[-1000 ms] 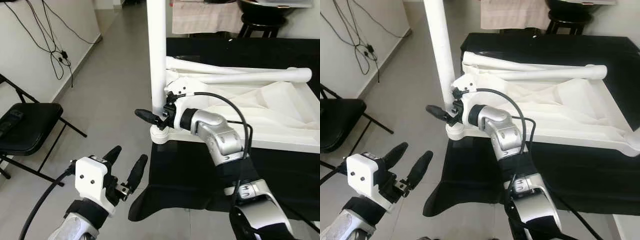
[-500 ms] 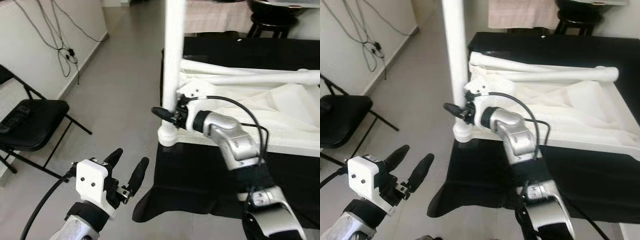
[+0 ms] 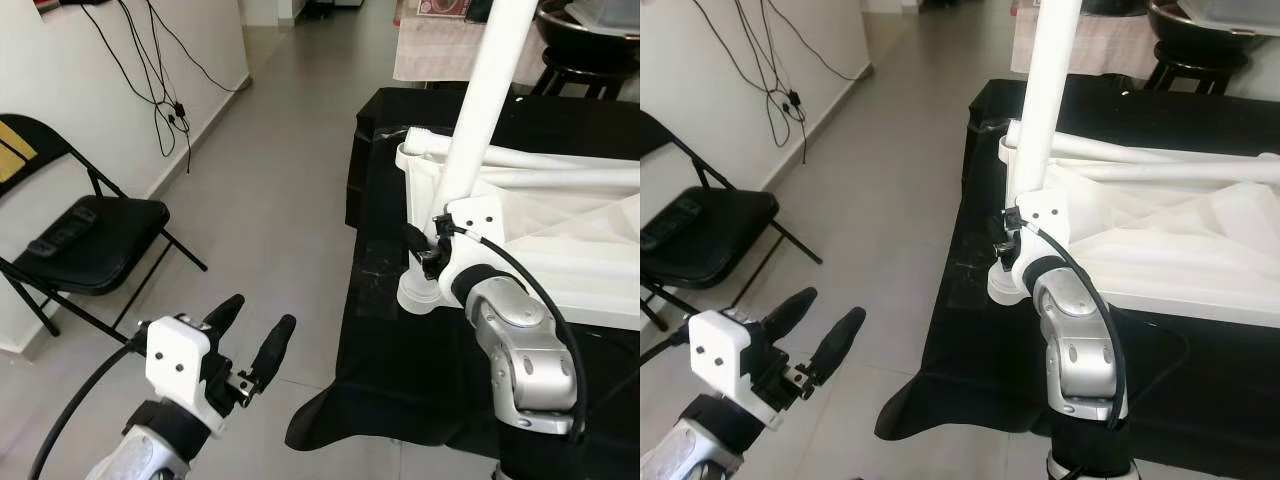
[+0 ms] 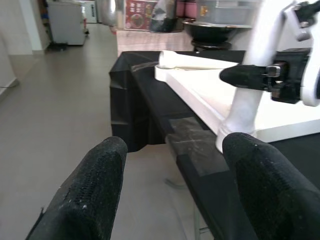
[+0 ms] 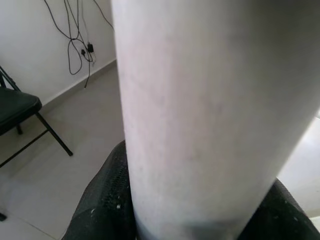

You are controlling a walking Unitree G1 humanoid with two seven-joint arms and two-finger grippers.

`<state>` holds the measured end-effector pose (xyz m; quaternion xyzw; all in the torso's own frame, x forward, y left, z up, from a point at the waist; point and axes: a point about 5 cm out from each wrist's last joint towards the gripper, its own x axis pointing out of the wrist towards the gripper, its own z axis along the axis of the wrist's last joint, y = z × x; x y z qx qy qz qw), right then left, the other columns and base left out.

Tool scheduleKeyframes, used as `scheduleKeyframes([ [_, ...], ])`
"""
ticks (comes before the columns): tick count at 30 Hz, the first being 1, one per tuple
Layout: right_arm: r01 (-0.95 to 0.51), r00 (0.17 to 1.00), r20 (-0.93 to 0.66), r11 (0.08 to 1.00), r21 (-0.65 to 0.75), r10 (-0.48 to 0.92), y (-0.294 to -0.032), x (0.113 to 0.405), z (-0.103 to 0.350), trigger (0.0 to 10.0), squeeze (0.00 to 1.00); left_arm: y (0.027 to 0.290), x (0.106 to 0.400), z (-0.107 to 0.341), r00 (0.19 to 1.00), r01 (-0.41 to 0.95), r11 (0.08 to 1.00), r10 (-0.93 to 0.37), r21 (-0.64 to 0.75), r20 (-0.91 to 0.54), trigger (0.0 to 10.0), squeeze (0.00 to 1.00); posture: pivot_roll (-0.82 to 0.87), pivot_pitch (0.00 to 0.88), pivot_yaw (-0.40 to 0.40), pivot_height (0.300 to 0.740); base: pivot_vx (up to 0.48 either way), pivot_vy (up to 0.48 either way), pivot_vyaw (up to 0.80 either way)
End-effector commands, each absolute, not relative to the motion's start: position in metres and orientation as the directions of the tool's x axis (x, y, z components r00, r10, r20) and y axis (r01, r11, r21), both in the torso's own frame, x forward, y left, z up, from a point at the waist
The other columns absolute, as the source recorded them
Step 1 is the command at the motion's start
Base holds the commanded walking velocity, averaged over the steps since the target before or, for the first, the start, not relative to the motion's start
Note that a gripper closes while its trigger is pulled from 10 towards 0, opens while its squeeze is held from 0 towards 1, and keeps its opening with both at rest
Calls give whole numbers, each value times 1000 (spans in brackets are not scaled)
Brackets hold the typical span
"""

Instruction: Building children table

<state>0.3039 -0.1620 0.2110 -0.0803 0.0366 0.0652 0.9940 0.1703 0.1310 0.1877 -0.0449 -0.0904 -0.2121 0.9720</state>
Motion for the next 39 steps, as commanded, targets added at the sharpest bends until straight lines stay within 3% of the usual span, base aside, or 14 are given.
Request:
scheduleKeyframes([
  [1, -112, 977, -197, 977, -182, 76, -164, 306, 194, 0, 0, 133, 170, 184, 897, 417, 908, -404, -39, 177, 10000, 0, -43, 144, 17, 740, 0, 0, 0],
  [2, -112, 977, -197, 977, -182, 76, -164, 306, 194, 0, 0, 133, 170, 184, 897, 417, 908, -404, -39, 177, 10000, 0, -43, 144, 17, 740, 0, 0, 0],
  [3, -186, 964, -221, 966, -181, 145, -153, 305, 195, 10000, 690, 133, 170, 184, 898, 414, 909, -401, -39, 178, 10000, 0, -39, 145, 16, 740, 0, 0, 0],
  [4, -213, 959, -224, 962, -173, 172, -148, 305, 195, 10000, 1000, 133, 170, 184, 898, 414, 909, -401, -39, 179, 10000, 0, -39, 145, 16, 740, 0, 0, 0],
  [7, -220, 958, -224, 962, -161, 181, -144, 303, 197, 10000, 1000, 133, 170, 184, 898, 415, 909, -402, -39, 179, 10000, 0, -36, 146, 17, 740, 0, 0, 0],
  [16, -465, 885, -19, 878, -111, 466, -127, 336, 239, 10000, 1000, 131, 169, 187, 892, 427, 903, -412, -46, 185, 10000, 0, -27, 160, 26, 740, 0, 0, 0],
  [17, -591, 803, -21, 794, -142, 595, -122, 339, 243, 10000, 914, 130, 169, 187, 891, 429, 902, -413, -47, 187, 10000, 0, -22, 161, 27, 740, 0, 0, 0],
  [18, -668, 739, -30, 726, -161, 673, -120, 340, 245, 10000, 914, 130, 169, 188, 890, 430, 902, -414, -48, 188, 10000, 0, -20, 161, 27, 740, 0, 0, 0],
  [19, -740, 662, -67, 636, -221, 747, -118, 340, 245, 10000, 0, 130, 169, 188, 890, 431, 901, -415, -49, 189, 10000, 0, -12, 165, 30, 740, 0, 0, 0],
  [27, -874, 447, -148, 395, -283, 882, -108, 346, 245, 10000, 0, 130, 168, 190, 889, 431, 901, -415, -50, 192, 10000, 0, -3, 178, 42, 740, 0, 0, 0],
  [34, -921, 352, -118, 321, -221, 928, -99, 352, 249, 10000, 0, 132, 166, 191, 891, 429, 902, -414, -48, 187, 10000, 0, 6, 186, 51, 740, 0, 0, 0],
  [35, -931, 325, -112, 297, -210, 939, -98, 353, 249, 1686, 0, 132, 166, 191, 891, 430, 902, -415, -47, 186, 10000, 0, 9, 190, 53, 740, 0, 0, 0],
  [36, -944, 288, -112, 262, -200, 951, -100, 353, 249, 0, 0, 132, 165, 192, 891, 430, 902, -415, -46, 184, 10000, 0, 12, 194, 56, 740, 0, 0, 0],
  [39, -956, 249, -117, 224, -189, 961, -104, 353, 249, 0, 0, 133, 164, 192, 891, 431, 901, -416, -46, 181, 10000, 0, 15, 201, 57, 740, 0, 0, 0],
])
